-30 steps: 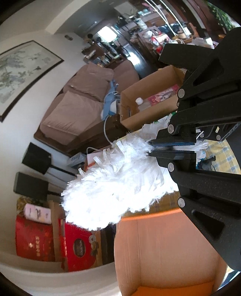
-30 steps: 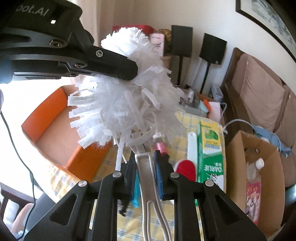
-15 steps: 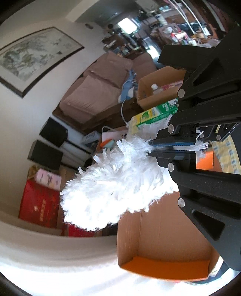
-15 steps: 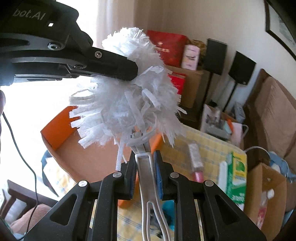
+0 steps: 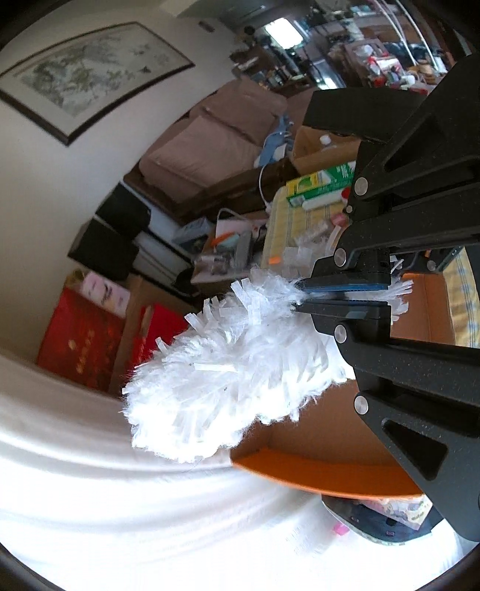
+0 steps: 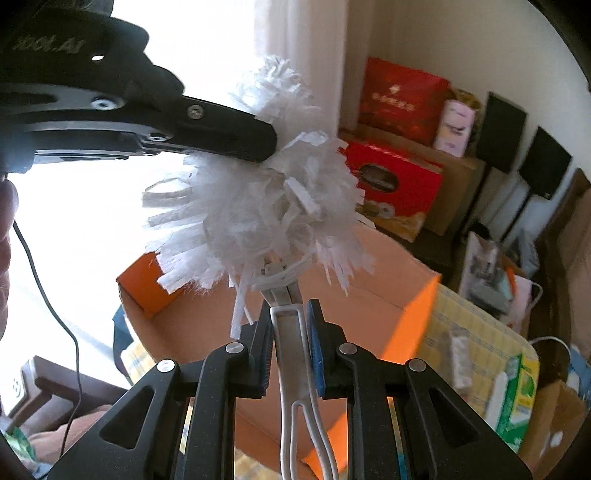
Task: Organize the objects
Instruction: 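Carry the duster with both tools over the orange box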
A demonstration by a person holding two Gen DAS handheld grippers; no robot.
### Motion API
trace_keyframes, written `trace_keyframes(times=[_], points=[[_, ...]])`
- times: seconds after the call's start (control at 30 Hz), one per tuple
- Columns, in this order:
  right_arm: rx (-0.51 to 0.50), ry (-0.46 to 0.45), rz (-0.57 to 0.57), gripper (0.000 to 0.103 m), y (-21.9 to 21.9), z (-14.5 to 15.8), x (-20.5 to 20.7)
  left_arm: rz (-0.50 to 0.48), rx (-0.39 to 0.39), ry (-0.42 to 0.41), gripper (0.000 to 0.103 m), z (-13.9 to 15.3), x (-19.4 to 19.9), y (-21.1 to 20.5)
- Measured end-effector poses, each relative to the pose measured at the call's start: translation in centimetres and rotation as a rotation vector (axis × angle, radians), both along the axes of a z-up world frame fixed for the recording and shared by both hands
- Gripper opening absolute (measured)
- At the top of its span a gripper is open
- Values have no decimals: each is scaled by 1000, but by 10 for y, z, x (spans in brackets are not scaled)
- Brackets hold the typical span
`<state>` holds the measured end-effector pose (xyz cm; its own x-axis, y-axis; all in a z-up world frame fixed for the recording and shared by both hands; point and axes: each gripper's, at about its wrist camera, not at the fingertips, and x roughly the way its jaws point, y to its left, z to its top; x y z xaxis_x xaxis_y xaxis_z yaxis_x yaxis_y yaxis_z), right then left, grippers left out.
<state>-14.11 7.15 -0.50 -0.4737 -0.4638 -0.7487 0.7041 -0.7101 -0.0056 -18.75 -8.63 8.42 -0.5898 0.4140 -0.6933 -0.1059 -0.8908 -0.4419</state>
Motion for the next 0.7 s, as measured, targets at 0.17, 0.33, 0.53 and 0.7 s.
trace_keyframes(times=[0.17, 0.33, 0.53, 0.7], points=[[24, -24, 40, 17, -21, -22, -7, 31, 0, -56, 3, -29, -11, -15], [65, -54, 36, 17, -34, -48, -13, 49, -1, -108, 3, -59, -20, -27], [139, -65, -1, 34, -37, -71, -23, 78, 1, -169, 3, -98, -33, -34], [141, -63, -14, 48, -24, -73, -23, 85, 19, -220, 4, -130, -40, -38]])
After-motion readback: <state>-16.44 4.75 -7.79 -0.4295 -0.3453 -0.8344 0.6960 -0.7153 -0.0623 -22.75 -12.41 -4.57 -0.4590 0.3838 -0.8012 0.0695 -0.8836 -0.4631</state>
